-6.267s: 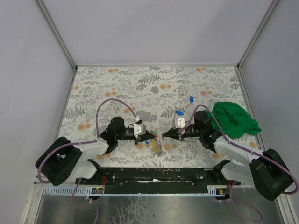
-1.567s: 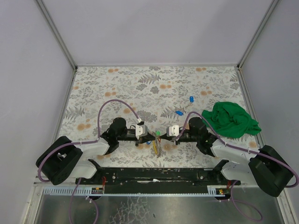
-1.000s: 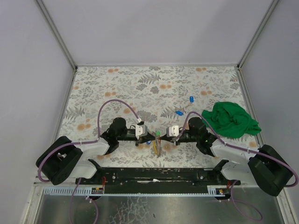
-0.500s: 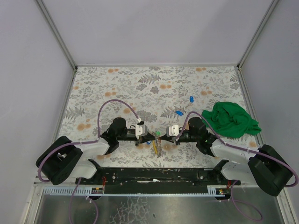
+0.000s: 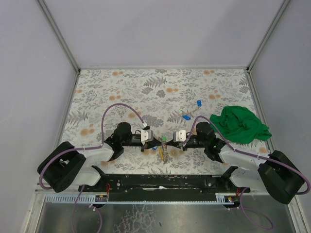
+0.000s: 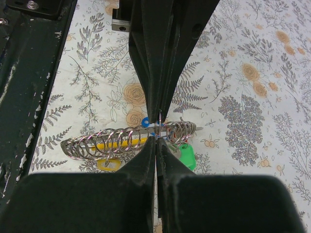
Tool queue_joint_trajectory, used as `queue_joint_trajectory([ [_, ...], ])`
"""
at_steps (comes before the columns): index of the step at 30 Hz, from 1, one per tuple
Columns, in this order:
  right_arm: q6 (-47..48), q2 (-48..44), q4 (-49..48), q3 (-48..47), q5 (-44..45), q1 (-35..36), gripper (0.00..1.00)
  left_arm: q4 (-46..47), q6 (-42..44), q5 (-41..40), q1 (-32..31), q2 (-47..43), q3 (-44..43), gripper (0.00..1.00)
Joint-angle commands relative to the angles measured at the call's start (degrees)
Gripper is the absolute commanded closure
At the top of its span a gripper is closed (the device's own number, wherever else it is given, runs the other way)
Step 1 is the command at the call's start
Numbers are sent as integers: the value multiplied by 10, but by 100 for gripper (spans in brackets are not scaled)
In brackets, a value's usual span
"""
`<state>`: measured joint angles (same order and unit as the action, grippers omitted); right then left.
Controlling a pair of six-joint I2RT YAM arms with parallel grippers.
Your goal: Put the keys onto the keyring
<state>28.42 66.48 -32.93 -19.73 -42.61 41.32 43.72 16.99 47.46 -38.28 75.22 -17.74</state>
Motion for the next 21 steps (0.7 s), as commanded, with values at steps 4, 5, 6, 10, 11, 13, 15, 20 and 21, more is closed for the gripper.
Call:
queue_joint_trajectory([
  [4,-5,-14,-25,-10,8,7,100,48,-3,-6,-5,-3,-2,100],
  [5,-5,-15,-25,-9,8,7,100,48,-2,-7,-4,-3,-1,100],
  [6,-5,-15,-25,-9,8,7,100,47,-3,-8,-4,-3,-1,100],
  [10,-6,-13,-25,-11,4,7,100,48,-2,-9,-4,-4,-1,100],
  [11,-6,-14,-26,-11,3,7,100,47,-3,-9,-4,-4,-1,100],
  [13,-6,-14,-26,-10,2,6,100,47,-2,-9,-4,-3,-1,100],
  [15,-6,-14,-25,-10,4,7,100,47,-2,-8,-4,-3,-1,100],
  [20,-6,-16,-27,-9,9,6,100,47,-3,-3,-4,-3,-2,100],
  [21,-6,-15,-28,-9,10,7,100,46,-3,-2,-4,-3,-2,100],
])
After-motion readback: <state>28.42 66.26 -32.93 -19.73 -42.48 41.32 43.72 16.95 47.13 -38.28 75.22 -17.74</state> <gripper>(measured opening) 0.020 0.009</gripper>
